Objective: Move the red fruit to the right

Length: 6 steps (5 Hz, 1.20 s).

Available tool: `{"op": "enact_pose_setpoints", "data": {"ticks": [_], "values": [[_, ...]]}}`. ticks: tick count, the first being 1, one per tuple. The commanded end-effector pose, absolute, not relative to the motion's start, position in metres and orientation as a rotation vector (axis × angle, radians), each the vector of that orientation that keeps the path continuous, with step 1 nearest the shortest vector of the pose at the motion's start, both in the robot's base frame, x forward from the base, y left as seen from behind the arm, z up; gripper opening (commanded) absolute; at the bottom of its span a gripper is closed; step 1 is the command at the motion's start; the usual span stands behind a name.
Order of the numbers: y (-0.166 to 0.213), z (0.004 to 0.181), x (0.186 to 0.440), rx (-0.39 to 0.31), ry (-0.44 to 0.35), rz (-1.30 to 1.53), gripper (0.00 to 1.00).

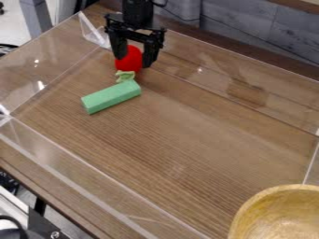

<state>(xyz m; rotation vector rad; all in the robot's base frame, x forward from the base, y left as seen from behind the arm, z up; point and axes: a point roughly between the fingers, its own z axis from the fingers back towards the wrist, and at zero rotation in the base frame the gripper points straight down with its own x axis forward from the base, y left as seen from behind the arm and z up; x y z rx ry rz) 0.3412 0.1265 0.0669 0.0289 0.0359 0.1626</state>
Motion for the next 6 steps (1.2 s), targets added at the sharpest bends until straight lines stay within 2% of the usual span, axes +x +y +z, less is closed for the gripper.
{"op": "enact_pose_setpoints", "data": {"ticks": [1,4,6], "values": [[0.130,0.082,0.347,0.045,-0.025,0.080,1.00],[0.144,0.088,0.346,0.040,-0.057,-0.084,1.00],[0.141,0.112,0.349,0.022,-0.106,-0.101,1.00]]}}
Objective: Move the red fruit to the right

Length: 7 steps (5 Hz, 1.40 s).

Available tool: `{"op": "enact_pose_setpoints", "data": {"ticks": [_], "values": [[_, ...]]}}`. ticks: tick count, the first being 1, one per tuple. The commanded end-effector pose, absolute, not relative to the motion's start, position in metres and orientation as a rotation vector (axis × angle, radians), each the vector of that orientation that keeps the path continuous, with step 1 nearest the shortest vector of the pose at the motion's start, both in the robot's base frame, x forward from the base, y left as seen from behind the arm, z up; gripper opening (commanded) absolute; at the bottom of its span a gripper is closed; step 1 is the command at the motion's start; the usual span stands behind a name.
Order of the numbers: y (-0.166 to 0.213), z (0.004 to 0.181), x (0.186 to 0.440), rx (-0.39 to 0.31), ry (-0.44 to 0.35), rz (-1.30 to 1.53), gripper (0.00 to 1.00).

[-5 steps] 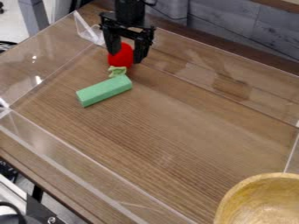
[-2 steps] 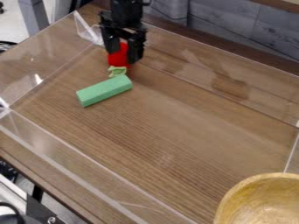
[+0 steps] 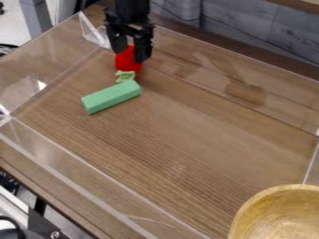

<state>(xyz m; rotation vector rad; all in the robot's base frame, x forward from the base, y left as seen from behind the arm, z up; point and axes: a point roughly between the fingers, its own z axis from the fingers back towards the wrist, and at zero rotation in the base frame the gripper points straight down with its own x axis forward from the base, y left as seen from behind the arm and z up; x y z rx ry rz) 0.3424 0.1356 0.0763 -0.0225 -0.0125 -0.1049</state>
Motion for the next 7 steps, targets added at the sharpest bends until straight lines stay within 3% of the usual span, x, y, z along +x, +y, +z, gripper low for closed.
{"op": "enact_pose_setpoints", "data": {"ticks": [1,2,4,5,6,7], "values": [[0.127,0.122,0.349,0.023,-0.115,-0.044,1.00],[0.114,0.128,0.348,0.028,-0.110,0.008,1.00],[0.135,0.116,0.348,0.033,-0.089,0.013,1.00],[0.150,0.112,0.353,0.034,-0.084,-0.007,0.00],[0.166,0.115,0.353,0.035,-0.082,-0.024,0.00],[0.155,0.135,0.359,0.027,-0.105,0.019,0.00]]}}
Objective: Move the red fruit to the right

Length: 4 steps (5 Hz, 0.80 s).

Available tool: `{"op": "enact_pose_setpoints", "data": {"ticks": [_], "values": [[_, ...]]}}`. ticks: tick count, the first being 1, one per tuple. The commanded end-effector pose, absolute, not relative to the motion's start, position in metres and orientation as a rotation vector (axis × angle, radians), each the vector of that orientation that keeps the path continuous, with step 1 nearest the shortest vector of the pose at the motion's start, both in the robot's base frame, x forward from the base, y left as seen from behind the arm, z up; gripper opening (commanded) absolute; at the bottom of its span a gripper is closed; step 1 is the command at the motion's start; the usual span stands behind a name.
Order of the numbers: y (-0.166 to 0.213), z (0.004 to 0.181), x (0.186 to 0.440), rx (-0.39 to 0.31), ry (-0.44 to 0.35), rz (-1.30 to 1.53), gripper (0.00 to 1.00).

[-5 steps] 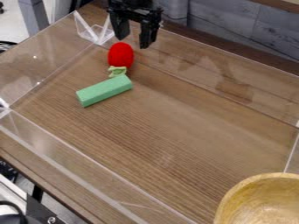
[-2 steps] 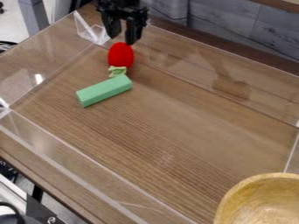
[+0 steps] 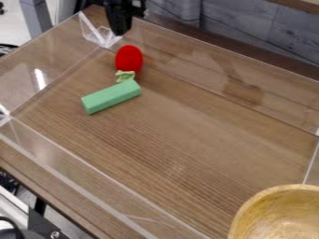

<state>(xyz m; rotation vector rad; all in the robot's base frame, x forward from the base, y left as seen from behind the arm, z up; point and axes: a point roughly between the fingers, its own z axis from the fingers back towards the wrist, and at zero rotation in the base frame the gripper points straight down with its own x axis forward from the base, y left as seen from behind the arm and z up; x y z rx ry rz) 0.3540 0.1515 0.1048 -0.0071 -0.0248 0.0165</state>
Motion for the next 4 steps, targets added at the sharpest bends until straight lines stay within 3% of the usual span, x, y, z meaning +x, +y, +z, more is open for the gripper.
{"op": "enact_pose_setpoints", "data": {"ticks": [1,3,4], "values": [[0.140,0.153,0.367,0.013,-0.127,0.045,0.00],[0.091,0.178,0.369,-0.030,-0.147,-0.042,0.00],[0.069,0.177,0.366,-0.043,-0.144,-0.097,0.00]]}}
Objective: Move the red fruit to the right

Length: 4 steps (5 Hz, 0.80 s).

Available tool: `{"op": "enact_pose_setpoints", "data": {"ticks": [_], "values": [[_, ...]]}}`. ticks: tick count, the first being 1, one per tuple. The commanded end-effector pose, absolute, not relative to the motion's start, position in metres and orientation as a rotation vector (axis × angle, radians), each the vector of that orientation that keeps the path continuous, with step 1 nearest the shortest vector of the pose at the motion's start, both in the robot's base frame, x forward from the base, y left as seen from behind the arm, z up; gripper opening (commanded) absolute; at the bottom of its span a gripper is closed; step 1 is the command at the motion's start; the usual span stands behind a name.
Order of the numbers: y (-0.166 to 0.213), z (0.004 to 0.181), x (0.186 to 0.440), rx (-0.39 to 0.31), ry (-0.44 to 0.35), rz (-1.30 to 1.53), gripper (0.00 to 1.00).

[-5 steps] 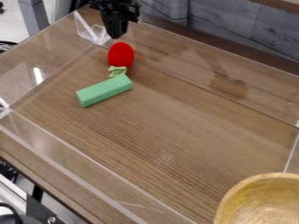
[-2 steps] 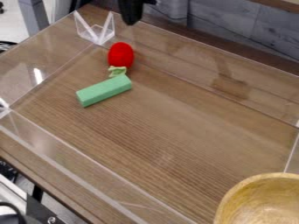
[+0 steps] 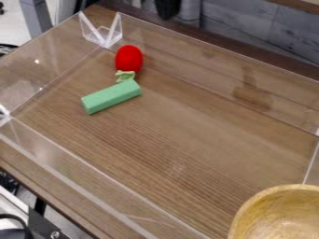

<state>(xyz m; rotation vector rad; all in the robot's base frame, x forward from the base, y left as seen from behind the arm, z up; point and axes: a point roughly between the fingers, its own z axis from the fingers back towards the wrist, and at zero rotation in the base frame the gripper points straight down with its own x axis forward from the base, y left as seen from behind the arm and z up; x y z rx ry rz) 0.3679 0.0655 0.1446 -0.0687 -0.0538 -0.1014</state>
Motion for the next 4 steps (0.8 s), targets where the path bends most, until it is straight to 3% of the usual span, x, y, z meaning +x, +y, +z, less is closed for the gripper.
{"op": "enact_pose_setpoints", "data": {"ticks": [1,3,4], "values": [[0.045,0.164,0.366,-0.046,-0.131,-0.168,0.00],[0.003,0.146,0.368,-0.050,-0.120,-0.179,0.00],[-0.007,0.123,0.368,-0.046,-0.113,-0.170,0.00]]}}
